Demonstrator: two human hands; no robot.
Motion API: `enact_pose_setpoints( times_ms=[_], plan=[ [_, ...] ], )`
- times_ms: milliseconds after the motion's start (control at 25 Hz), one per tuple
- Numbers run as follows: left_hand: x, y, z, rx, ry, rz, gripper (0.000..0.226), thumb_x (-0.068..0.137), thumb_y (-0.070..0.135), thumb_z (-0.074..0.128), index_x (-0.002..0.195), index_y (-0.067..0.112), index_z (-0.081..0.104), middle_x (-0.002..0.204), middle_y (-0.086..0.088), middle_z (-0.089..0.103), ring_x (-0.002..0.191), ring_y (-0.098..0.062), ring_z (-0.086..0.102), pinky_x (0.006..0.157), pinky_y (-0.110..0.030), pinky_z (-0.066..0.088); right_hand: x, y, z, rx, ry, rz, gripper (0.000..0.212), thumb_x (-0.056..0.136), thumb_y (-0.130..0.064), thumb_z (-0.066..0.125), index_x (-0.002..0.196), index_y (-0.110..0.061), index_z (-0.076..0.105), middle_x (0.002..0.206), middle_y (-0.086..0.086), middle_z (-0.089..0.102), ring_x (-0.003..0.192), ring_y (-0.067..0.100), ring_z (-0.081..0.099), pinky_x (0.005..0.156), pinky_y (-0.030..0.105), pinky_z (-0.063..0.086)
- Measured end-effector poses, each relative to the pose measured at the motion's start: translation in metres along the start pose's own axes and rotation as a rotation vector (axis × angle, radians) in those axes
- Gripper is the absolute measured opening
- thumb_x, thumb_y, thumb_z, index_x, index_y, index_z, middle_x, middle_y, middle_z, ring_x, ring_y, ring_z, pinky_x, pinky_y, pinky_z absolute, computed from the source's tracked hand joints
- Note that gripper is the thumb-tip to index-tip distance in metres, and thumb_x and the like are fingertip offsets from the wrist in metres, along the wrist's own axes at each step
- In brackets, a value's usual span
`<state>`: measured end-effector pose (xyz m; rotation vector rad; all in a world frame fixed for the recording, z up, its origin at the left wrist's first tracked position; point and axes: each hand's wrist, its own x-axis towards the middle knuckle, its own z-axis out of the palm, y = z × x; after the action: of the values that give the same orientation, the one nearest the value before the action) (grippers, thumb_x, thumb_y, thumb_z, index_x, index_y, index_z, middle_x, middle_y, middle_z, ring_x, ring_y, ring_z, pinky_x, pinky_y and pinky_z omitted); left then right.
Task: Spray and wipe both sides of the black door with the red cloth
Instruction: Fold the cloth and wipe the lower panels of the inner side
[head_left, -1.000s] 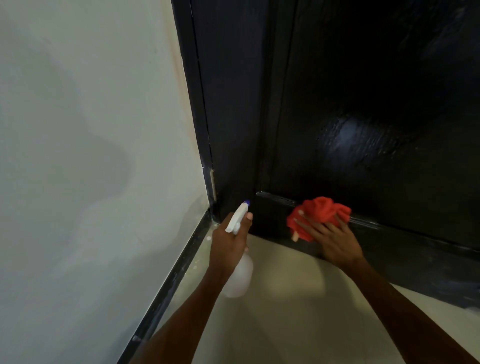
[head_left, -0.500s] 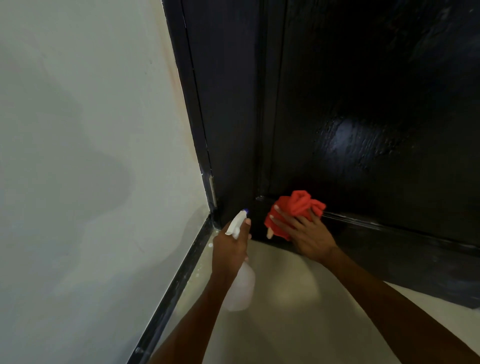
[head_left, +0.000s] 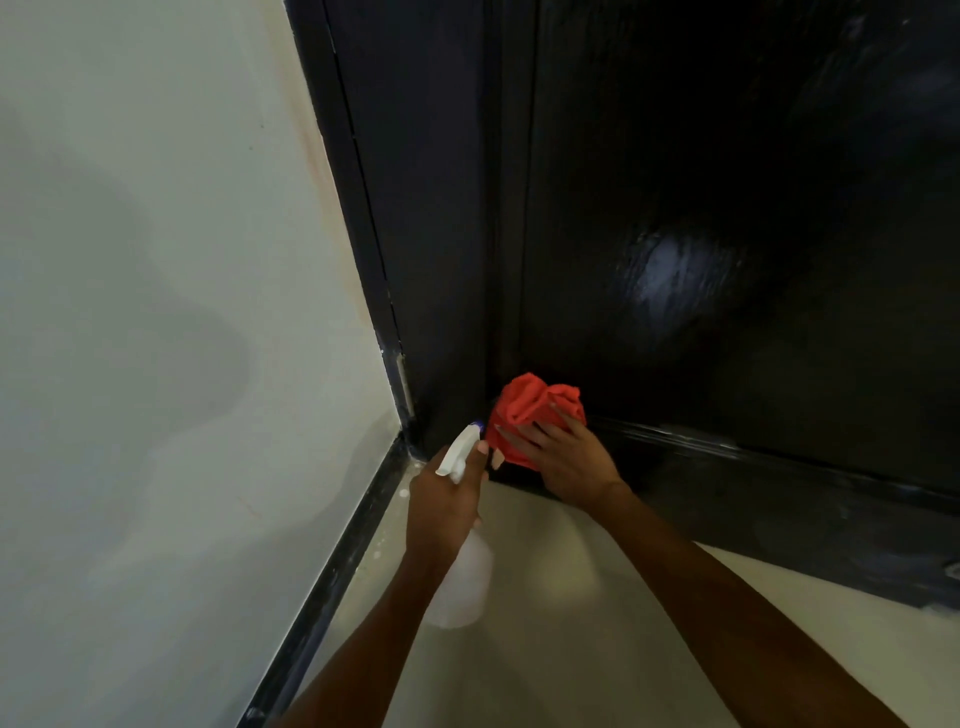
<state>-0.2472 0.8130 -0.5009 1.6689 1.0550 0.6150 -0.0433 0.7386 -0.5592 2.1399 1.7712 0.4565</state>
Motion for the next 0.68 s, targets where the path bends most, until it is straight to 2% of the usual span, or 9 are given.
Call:
enact_pose_setpoints(
  times_ms=[80, 160, 280, 400, 520, 600, 680],
  plan=[
    [-0.003, 0.008, 0.007, -0.003, -0.057, 0.001, 0.047, 0.098, 0.046, 0.058, 0.124, 0.008, 0.067, 0.081, -0.001, 0.074, 0.041, -0.007, 0.06, 0.049, -0.01, 0.047, -0.036, 0.017, 0.015, 0.139, 0.036, 0.067, 0.092, 0.076, -0.027, 0.072, 0.16, -0.031, 0.033, 0.153, -0.003, 0.051, 0.135, 0.023, 0.054, 0.124, 0.045, 0.008],
    [-0.003, 0.013, 0.01, -0.003, -0.1, -0.014, 0.05, 0.098, 0.047, 0.058, 0.124, 0.005, 0.068, 0.082, 0.001, 0.073, 0.041, -0.008, 0.059, 0.049, -0.01, 0.048, -0.087, 0.026, 0.034, 0.24, 0.093, 0.242, 0.092, 0.082, -0.028, 0.063, 0.163, -0.036, 0.019, 0.158, -0.004, 0.046, 0.131, 0.022, 0.055, 0.114, 0.05, 0.022],
    [-0.002, 0.022, 0.014, -0.035, -0.147, -0.02, 0.049, 0.097, 0.046, 0.058, 0.127, 0.007, 0.065, 0.087, -0.001, 0.074, 0.041, -0.009, 0.059, 0.05, -0.014, 0.051, -0.126, 0.013, 0.049, 0.424, 0.121, 0.598, 0.084, 0.088, -0.032, 0.05, 0.164, -0.032, 0.014, 0.171, 0.002, 0.013, 0.148, 0.03, 0.032, 0.107, 0.07, 0.026],
    [-0.006, 0.028, 0.009, -0.043, -0.178, 0.007, 0.045, 0.097, 0.046, 0.057, 0.126, 0.013, 0.065, 0.086, 0.001, 0.074, 0.043, -0.013, 0.06, 0.053, -0.017, 0.053, -0.086, -0.011, 0.047, 0.545, 0.108, 0.766, 0.087, 0.093, -0.04, 0.052, 0.164, -0.03, 0.001, 0.172, 0.007, -0.004, 0.153, 0.041, 0.014, 0.094, 0.083, 0.032],
    [-0.006, 0.028, -0.004, -0.059, -0.18, 0.001, 0.049, 0.086, 0.058, 0.058, 0.105, 0.016, 0.074, 0.075, -0.003, 0.076, 0.048, -0.028, 0.065, 0.06, -0.026, 0.056, -0.045, -0.03, 0.04, 0.498, 0.179, 0.645, 0.111, 0.082, -0.033, 0.076, 0.163, -0.034, 0.0, 0.172, 0.006, -0.005, 0.152, 0.041, 0.011, 0.088, 0.084, 0.036],
    [-0.003, 0.028, -0.012, -0.065, -0.174, 0.031, 0.038, 0.09, 0.054, 0.058, 0.108, 0.025, 0.073, 0.077, -0.003, 0.076, 0.044, -0.026, 0.062, 0.06, -0.022, 0.054, -0.016, -0.041, 0.032, 0.452, 0.211, 0.498, 0.112, 0.078, -0.025, 0.077, 0.164, -0.035, 0.006, 0.172, 0.004, 0.003, 0.155, 0.037, 0.008, 0.097, 0.081, 0.032],
    [0.001, 0.027, -0.021, -0.07, -0.139, 0.058, 0.027, 0.096, 0.046, 0.059, 0.116, 0.03, 0.068, 0.08, -0.002, 0.077, 0.04, -0.019, 0.059, 0.055, -0.017, 0.051, 0.016, -0.057, 0.022, 0.371, 0.236, 0.358, 0.106, 0.077, -0.022, 0.075, 0.164, -0.034, 0.015, 0.172, 0.003, 0.005, 0.156, 0.034, 0.013, 0.108, 0.074, 0.021]
  ],
)
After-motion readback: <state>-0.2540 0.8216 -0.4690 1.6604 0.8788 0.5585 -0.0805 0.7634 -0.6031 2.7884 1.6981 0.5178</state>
